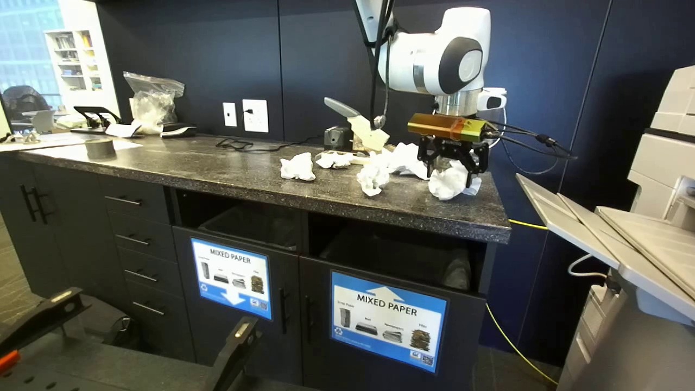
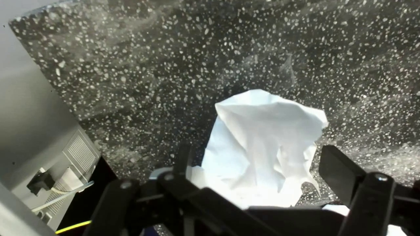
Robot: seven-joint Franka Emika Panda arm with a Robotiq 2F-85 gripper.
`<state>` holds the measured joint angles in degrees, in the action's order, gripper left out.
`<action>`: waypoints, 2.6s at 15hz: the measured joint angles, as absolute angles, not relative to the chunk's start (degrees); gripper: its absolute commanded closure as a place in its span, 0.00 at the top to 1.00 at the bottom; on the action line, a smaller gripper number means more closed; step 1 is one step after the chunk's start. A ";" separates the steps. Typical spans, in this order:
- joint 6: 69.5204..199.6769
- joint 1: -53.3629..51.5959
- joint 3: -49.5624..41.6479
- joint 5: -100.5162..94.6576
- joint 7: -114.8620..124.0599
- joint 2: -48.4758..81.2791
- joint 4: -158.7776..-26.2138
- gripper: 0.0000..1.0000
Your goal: Place the papers on the countertop inside the bin on the right
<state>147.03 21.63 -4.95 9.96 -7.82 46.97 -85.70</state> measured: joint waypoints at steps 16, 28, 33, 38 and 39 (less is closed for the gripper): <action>143.70 22.05 -4.99 9.65 -7.83 52.44 -78.39 0.11; 131.66 20.36 -4.98 4.25 -12.42 49.78 -79.53 0.12; 135.29 17.59 -6.02 3.11 -10.20 41.91 -91.82 0.13; 139.77 13.65 -8.26 0.62 -5.10 32.03 -106.31 0.13; 140.98 13.04 -8.45 0.22 -4.32 30.10 -109.17 0.12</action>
<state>140.98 13.04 -8.45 0.22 -4.32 30.10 -109.17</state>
